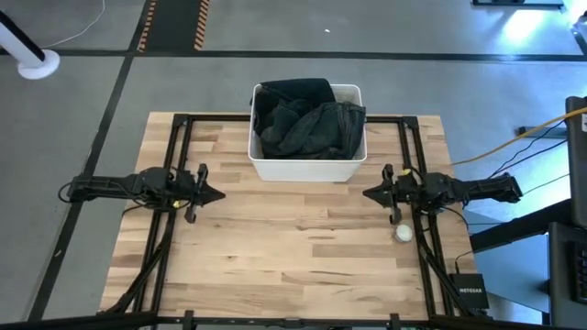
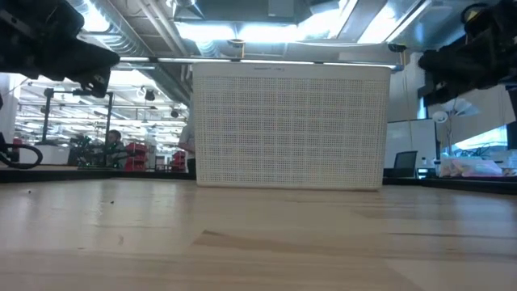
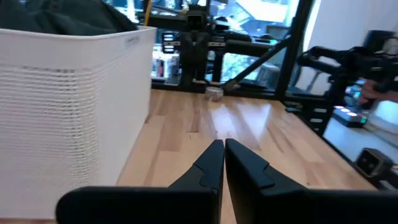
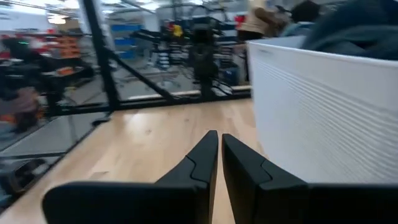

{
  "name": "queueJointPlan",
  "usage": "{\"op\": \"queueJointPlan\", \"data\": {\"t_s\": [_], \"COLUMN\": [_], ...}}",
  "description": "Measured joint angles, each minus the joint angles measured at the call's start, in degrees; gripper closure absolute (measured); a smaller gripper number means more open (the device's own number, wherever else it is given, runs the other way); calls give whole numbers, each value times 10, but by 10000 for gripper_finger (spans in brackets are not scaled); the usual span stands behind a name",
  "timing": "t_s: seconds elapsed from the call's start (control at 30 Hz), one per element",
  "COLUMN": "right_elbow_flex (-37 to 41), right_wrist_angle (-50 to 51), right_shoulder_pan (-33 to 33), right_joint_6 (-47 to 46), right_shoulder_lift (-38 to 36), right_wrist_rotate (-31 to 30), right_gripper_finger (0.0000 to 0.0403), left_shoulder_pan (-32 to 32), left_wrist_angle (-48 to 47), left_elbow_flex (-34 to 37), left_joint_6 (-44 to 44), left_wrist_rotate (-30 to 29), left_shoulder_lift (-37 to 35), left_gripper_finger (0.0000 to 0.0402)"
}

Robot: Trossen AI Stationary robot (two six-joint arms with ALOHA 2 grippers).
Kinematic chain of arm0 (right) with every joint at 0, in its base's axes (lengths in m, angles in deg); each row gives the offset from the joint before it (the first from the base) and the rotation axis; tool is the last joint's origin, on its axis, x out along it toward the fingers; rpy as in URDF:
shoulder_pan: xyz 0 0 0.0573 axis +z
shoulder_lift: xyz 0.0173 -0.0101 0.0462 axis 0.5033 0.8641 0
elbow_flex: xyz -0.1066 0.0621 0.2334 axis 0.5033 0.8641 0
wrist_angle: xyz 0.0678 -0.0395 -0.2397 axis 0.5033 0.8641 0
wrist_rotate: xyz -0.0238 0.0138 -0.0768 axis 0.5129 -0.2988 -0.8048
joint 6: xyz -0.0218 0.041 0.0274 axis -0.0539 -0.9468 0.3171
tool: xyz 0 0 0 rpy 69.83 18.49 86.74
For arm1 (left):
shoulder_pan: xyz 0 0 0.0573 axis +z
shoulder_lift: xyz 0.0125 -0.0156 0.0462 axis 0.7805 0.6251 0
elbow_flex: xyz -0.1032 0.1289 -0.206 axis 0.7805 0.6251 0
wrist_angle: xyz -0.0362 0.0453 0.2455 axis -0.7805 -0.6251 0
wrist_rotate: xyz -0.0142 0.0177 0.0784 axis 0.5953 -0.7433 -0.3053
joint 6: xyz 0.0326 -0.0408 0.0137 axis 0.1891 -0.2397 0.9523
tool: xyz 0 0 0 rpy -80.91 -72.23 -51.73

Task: Sort clothes
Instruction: Move the white bin to the top center of the table

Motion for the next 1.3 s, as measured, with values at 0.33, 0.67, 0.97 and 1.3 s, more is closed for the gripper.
{"op": "queueJointPlan", "data": {"t_s": [0.33, 0.67, 0.97, 1.3], "right_elbow_flex": [0, 0, 0, 0], "right_wrist_angle": [8, 9, 9, 10], "right_shoulder_pan": [0, 0, 0, 0], "right_joint_6": [17, 17, 15, 14], "right_shoulder_lift": [-12, -12, -12, -12], "right_wrist_rotate": [37, 44, 44, 44], "right_gripper_finger": [363, 363, 363, 363], "left_shoulder_pan": [1, 34, 38, 38], "left_wrist_angle": [64, 60, 59, 59], "left_elbow_flex": [24, 23, 23, 23], "left_joint_6": [-5, 7, -12, -14], "left_wrist_rotate": [34, 9, 8, 8], "left_shoulder_lift": [0, 0, 3, 3], "left_gripper_finger": [391, 391, 391, 391]}}
